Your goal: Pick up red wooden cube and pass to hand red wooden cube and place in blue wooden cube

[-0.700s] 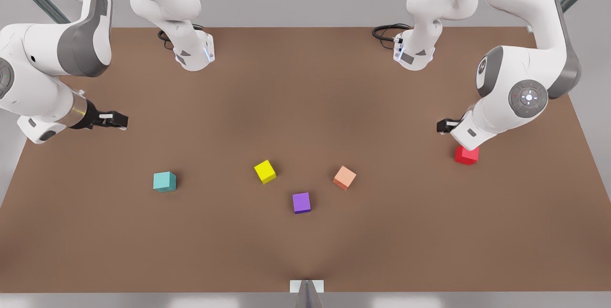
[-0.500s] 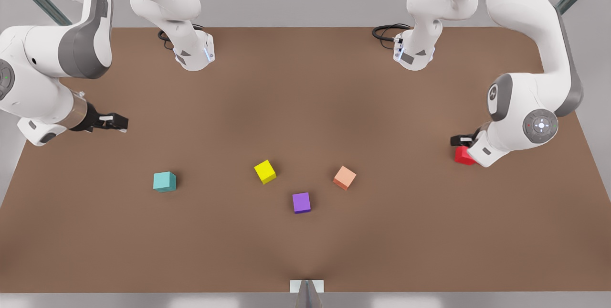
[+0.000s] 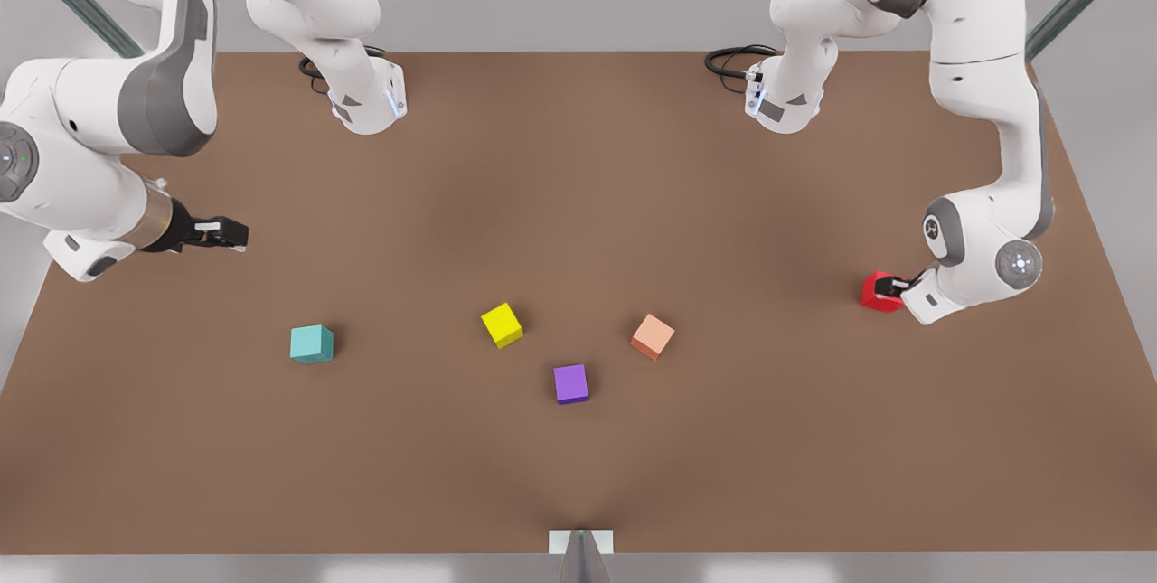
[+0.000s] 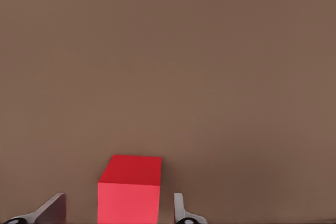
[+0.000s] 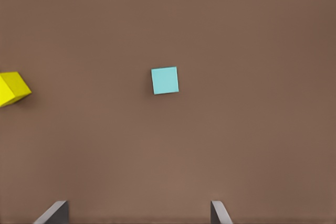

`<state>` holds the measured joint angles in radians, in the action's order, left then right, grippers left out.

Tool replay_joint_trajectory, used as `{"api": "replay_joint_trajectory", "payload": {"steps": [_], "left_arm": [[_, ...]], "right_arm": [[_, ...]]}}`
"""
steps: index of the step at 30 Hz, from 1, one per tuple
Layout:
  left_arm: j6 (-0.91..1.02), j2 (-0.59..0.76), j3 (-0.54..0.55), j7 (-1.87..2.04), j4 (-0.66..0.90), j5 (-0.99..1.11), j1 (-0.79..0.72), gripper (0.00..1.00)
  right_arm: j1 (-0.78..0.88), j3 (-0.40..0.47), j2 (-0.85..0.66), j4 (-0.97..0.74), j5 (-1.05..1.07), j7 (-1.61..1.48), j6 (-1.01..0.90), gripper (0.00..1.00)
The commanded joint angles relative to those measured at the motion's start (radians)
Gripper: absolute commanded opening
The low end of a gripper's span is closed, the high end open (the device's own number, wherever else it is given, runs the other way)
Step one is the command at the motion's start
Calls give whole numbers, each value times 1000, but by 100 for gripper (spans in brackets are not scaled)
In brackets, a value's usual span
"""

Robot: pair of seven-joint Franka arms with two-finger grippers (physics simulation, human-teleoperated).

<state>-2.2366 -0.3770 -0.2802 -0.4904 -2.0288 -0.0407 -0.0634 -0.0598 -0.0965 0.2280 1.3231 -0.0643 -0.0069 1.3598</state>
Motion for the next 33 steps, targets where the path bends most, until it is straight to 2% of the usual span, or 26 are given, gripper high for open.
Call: {"api": "replay_joint_trajectory", "payload": {"steps": [1,10,19,24,25,27,28,31,33], "left_arm": [[-127,-5,-1,-580,-8,1,1,100],[-167,-52,-1,-554,-65,-1,1,100],[-166,-83,-2,-140,-97,-1,10,100],[-184,-131,-2,-111,-96,-2,11,100],[-187,-135,-2,-111,-96,-2,11,95],[-189,-138,-2,-111,-96,-2,11,75],[-187,-137,-2,-111,-96,-2,11,71],[-175,-119,-2,-111,-85,-1,-7,69],[-31,-94,22,-19,-16,-5,-10,69]], "right_arm": [[0,0,-2,1,1,-12,-2,100],[2,0,4,1,1,-10,-2,100],[3,-2,7,1,1,-10,-2,100],[2,-2,10,1,12,-12,-2,100],[3,-2,10,1,12,-12,-2,100],[3,-2,10,1,12,-12,-2,100],[2,-2,11,1,12,-12,-2,100],[2,-2,11,1,18,-12,-2,100],[2,-2,13,1,18,-12,-2,100]]}}
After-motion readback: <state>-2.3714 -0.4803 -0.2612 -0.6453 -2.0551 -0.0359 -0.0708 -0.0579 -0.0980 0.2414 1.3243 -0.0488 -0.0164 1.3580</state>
